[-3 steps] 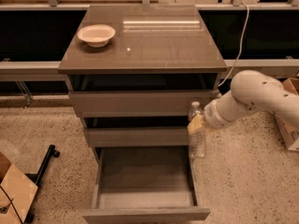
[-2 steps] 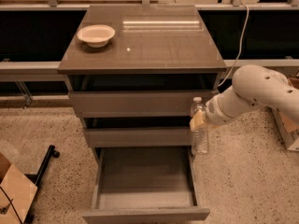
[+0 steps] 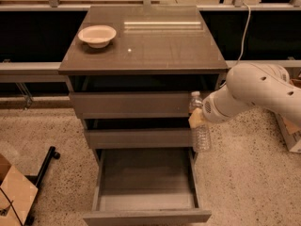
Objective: Pick water bottle from bottom drawer and place on counter
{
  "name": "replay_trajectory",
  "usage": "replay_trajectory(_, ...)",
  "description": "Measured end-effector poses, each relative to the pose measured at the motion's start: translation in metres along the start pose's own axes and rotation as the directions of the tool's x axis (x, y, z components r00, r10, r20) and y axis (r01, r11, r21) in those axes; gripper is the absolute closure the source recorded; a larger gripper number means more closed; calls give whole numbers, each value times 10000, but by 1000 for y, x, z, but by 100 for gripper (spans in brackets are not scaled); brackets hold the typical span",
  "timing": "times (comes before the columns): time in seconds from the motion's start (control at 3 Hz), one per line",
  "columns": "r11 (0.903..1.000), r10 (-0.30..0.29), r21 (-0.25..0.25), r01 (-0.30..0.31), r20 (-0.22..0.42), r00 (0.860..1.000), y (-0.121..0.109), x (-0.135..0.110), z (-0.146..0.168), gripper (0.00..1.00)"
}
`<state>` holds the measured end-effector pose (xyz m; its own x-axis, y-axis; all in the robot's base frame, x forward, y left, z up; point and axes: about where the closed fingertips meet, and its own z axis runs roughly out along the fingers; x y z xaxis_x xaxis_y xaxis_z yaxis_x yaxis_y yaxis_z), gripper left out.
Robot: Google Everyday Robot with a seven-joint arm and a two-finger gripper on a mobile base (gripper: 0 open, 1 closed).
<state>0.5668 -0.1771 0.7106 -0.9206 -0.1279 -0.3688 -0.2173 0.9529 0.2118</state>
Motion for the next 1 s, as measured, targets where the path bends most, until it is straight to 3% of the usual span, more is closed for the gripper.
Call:
replay_trajectory(0.33,9837,-1609,1061,1453,1575,9743,40,-27,-76,100)
replay_trajectory(0.67,9657,-2524,1243,2281,2401,9374,70,-63,-133,100)
replay_trajectory(1.0,9470,-3171,1434,2874,2745,9078,90,-115,-165,100)
